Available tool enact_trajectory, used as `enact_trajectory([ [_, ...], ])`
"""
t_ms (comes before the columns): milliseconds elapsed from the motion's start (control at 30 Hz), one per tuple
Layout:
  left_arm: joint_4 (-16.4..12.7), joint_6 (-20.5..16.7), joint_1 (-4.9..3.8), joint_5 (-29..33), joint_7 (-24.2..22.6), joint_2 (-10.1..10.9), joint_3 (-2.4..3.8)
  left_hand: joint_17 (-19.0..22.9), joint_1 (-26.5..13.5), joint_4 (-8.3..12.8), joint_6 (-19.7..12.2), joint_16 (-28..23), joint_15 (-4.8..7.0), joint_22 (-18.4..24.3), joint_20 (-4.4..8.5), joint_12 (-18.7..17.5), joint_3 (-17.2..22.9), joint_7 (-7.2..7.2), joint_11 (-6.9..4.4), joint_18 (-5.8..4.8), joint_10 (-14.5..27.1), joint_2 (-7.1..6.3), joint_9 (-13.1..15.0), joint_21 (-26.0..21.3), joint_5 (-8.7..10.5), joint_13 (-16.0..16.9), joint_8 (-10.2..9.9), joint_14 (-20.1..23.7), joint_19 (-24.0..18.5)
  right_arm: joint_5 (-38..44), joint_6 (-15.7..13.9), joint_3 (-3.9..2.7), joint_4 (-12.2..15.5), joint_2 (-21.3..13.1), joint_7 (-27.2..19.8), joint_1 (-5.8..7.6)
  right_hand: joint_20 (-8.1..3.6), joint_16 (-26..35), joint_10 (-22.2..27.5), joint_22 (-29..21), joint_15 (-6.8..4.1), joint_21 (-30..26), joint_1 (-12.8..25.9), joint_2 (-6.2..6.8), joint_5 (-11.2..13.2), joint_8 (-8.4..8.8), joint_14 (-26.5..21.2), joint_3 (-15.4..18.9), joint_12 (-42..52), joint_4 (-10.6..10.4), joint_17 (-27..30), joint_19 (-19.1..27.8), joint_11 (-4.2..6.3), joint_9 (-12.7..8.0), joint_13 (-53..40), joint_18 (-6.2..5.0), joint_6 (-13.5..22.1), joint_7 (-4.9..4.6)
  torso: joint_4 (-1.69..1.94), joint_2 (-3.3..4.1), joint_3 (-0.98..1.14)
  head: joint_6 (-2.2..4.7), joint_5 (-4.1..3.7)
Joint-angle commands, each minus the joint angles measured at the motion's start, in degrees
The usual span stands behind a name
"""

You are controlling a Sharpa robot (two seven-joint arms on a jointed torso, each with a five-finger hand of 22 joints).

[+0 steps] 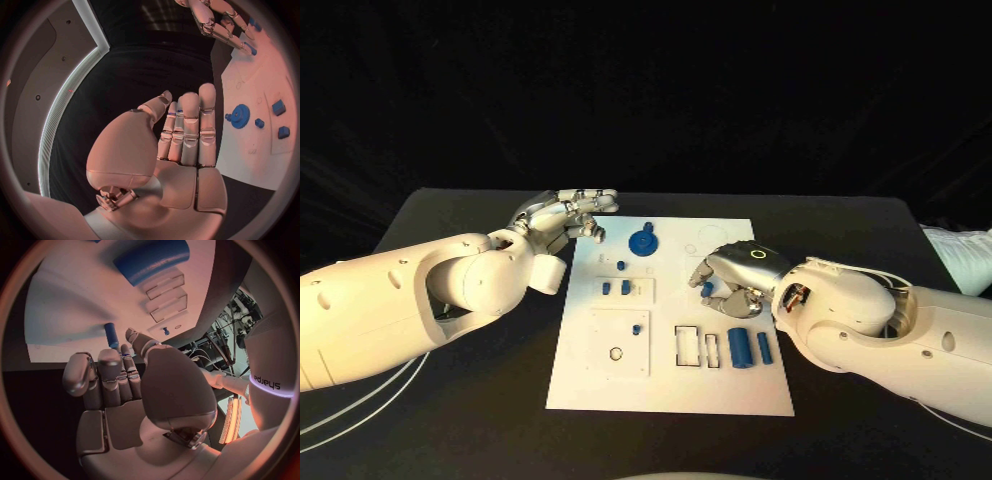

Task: Assemble the parts on the task board

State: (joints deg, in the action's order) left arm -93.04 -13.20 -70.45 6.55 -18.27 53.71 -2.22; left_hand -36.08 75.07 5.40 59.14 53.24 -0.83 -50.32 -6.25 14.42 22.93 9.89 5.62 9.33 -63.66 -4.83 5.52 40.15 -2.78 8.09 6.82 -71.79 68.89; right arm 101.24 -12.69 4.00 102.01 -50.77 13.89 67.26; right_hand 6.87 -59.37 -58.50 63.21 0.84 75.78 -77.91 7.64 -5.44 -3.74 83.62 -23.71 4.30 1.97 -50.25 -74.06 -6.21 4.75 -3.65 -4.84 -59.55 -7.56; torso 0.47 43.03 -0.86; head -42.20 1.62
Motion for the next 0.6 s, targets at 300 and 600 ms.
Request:
enact_trajectory([
  [300, 0.0, 1.4, 0.02, -0.2, -0.3, -0.2, 0.03, -0.1, 0.2, 0.1, -0.3, 0.1, 0.06, -0.1, -0.2, 0.3, -0.3, 0.06, 0.0, 0.54, 0.5, 0.38, -0.1, -0.1, 0.05, 0.1, 0.2, 0.5, -0.1, 2.9, 0.7, -0.03, -2.5, 1.4, 1.5, 0.03, 0.11, 0.4, 0.6, -0.2, 0.14, -0.5, -0.6, -0.39, 0.3, 0.06, -0.1, 0.3, 0.4, -0.1, 0.4, 0.5, 0.01, -0.2, 0.0, -0.96, 0.0, 0.37, 0.12, 0.03, -0.09, 0.33, -0.07],
  [600, 0.0, 1.5, 0.02, -0.2, -0.2, -0.1, 0.03, -0.1, 0.2, 0.1, -0.3, 0.1, 0.06, -0.1, -0.2, 0.3, -0.3, 0.06, 0.0, 0.54, 0.5, 0.38, -0.1, -0.1, 0.05, 0.1, 0.2, 0.5, -0.1, 3.1, 1.5, -0.04, -3.2, 1.8, 1.4, 0.03, -0.01, 0.3, -0.3, -0.2, -0.07, -0.5, -1.0, -0.97, 0.5, -0.26, 0.0, 0.3, 1.0, -0.2, 0.4, 0.4, 0.32, 0.0, -0.1, -0.96, -1.1, -0.13, 0.05, 0.05, -0.06, 0.31, -0.18],
])
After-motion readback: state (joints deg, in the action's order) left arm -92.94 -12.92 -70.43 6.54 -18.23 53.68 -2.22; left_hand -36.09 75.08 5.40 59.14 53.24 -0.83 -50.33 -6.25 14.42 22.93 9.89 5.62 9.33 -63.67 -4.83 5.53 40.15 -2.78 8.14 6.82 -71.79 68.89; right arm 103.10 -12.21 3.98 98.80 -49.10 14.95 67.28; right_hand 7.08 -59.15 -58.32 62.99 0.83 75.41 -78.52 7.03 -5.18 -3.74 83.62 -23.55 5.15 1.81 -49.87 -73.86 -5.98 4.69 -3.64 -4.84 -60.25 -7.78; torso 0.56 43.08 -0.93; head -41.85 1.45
